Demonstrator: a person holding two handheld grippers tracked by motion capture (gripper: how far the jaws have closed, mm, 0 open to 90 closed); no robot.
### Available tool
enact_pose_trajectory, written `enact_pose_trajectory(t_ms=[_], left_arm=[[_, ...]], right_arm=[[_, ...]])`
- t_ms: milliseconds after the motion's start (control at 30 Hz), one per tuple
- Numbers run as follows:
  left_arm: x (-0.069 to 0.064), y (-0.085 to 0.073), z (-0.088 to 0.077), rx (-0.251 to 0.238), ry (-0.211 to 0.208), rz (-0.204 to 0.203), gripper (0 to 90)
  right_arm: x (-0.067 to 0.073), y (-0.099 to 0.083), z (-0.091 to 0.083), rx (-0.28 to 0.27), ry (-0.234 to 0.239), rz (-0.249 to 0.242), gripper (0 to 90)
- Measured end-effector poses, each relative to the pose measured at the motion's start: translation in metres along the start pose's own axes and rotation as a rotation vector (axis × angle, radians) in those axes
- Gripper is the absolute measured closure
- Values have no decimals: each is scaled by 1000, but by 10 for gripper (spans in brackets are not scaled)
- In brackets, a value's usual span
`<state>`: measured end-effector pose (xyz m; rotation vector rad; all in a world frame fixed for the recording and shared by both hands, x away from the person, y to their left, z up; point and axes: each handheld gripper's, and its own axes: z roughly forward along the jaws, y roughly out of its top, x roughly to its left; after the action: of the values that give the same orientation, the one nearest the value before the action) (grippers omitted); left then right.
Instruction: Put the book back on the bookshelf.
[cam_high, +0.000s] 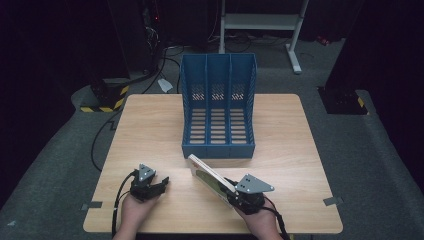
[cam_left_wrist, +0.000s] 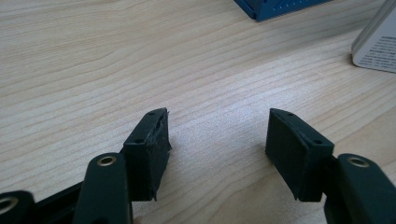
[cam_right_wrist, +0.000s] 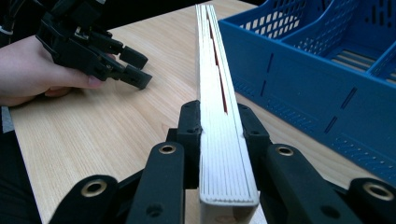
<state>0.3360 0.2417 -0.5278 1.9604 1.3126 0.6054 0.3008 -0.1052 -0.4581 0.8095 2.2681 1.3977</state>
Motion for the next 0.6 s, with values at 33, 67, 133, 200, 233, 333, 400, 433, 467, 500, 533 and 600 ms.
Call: enact_pose_trajectory(t_ms=[33,67,133,200,233,333,400,433,467,500,533,600], left_arm=[[0,0,0,0,-1,0,395],[0,0,0,0,-1,1,398],[0,0,0,0,-1,2,401],[0,0,0,0,-1,2,401],[0,0,0,0,-1,2,401],[0,0,0,2,-2,5,401],[0,0,0,3,-2,5,401],[0,0,0,3,-2,5,401],[0,0,0,2,-2,6,400],[0,0,0,0,-1,6,398],[0,0,0,0,-2,8,396],[0,0,0,0,-3,9,389]], right_arm=[[0,1,-1,-4,-2,-3,753],[1,2,-2,-7,-6,-1,754],[0,2,-4,-16,-9,7,754],[-1,3,-7,-23,-8,20,754],[-2,4,-8,-31,-10,25,754],[-4,7,-14,-49,-13,32,754],[-5,9,-19,-66,-15,40,754],[-5,11,-21,-72,-17,40,755],[-6,12,-24,-80,-20,41,755],[-6,14,-26,-88,-24,43,754],[-7,16,-29,-97,-27,47,754],[-9,20,-34,-115,-31,55,754]])
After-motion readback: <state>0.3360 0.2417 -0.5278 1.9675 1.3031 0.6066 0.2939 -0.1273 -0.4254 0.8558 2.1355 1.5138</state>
